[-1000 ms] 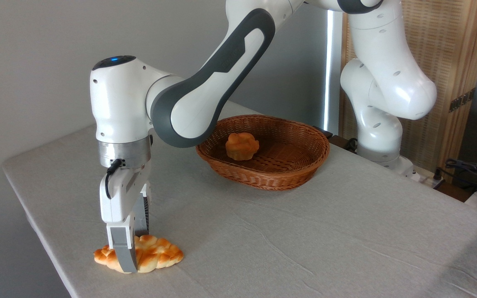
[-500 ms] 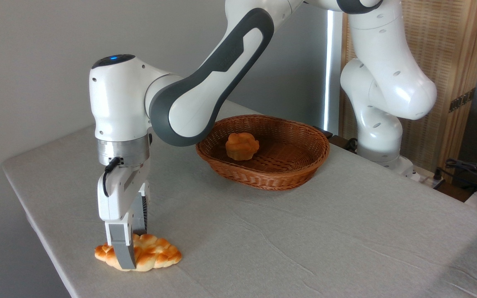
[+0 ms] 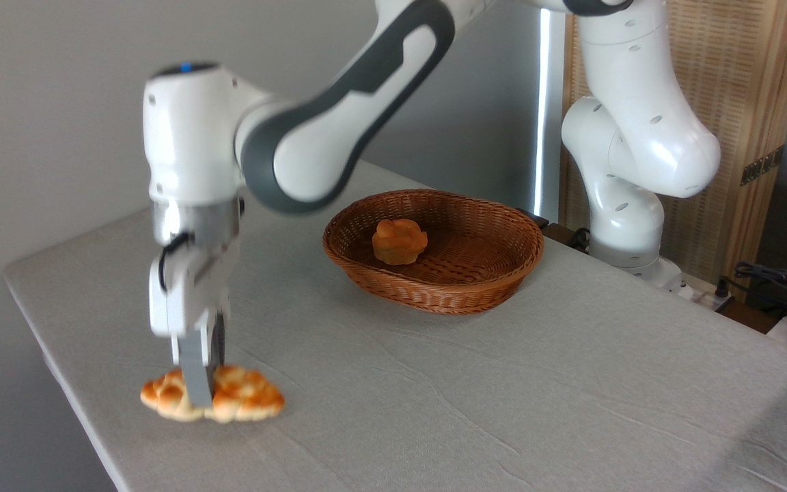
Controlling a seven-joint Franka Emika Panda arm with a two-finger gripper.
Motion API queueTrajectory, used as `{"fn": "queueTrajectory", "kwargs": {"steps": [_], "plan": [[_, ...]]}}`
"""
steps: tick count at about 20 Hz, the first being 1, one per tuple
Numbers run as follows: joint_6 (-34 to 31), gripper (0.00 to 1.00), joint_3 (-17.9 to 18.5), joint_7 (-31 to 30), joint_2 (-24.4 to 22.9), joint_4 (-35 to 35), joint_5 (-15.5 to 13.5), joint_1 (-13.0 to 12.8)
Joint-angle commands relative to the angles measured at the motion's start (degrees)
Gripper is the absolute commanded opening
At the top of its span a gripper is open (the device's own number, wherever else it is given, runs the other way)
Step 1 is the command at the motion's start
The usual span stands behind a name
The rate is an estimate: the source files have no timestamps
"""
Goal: Put bread into the basket
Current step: 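Lift the braided loaf and carry it over the wicker basket, then lower the loaf into the basket beside the round bun and release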
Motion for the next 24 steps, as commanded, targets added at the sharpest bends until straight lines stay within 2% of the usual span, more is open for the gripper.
{"fn": "queueTrajectory", "kwargs": {"steps": [1, 2, 3, 4, 5, 6, 7, 8, 9, 10, 12, 13, 14, 15, 17, 19, 24], "plan": [[-15.0, 0.25, -0.6, -4.8, -11.5, -0.8, -0.4, 0.0], [-20.6, 0.24, -0.6, -6.1, -15.1, -0.9, -1.7, -0.1], [-23.9, 0.25, -0.6, -6.6, -16.8, -1.0, -2.8, -0.4], [-31.4, 0.26, -0.6, -7.0, -20.0, -1.0, -5.2, -0.5], [-38.6, 0.31, -0.5, -7.2, -22.7, -1.3, -6.3, -0.6], [-41.9, 0.35, -0.5, -7.6, -24.1, -2.1, -6.3, -1.0], [-45.9, 0.36, 0.0, -8.9, -27.0, -5.5, -6.2, -2.6], [-46.7, 0.37, 0.9, -11.9, -30.5, -10.3, -6.2, -4.0], [-46.8, 0.48, 2.3, -14.1, -33.5, -15.1, -6.3, -5.3], [-46.9, 0.66, 3.5, -15.3, -35.1, -18.6, -6.3, -7.3], [-46.9, 0.69, 3.8, -15.8, -35.2, -21.5, -6.2, -9.9], [-46.8, 0.72, 3.7, -16.3, -35.1, -22.0, -6.2, -10.2], [-46.7, 0.85, 3.7, -16.9, -34.6, -23.3, -6.0, -10.6], [-46.6, 0.89, 3.7, -16.9, -34.4, -24.0, -5.7, -10.6], [-46.3, 0.9, 3.7, -16.9, -33.8, -26.7, -5.7, -10.6], [-45.0, 1.0, 3.6, -16.9, -32.3, -27.4, -5.8, -10.6], [-41.1, 1.0, 3.6, -16.9, -32.3, -27.1, -9.0, -10.7]]}}
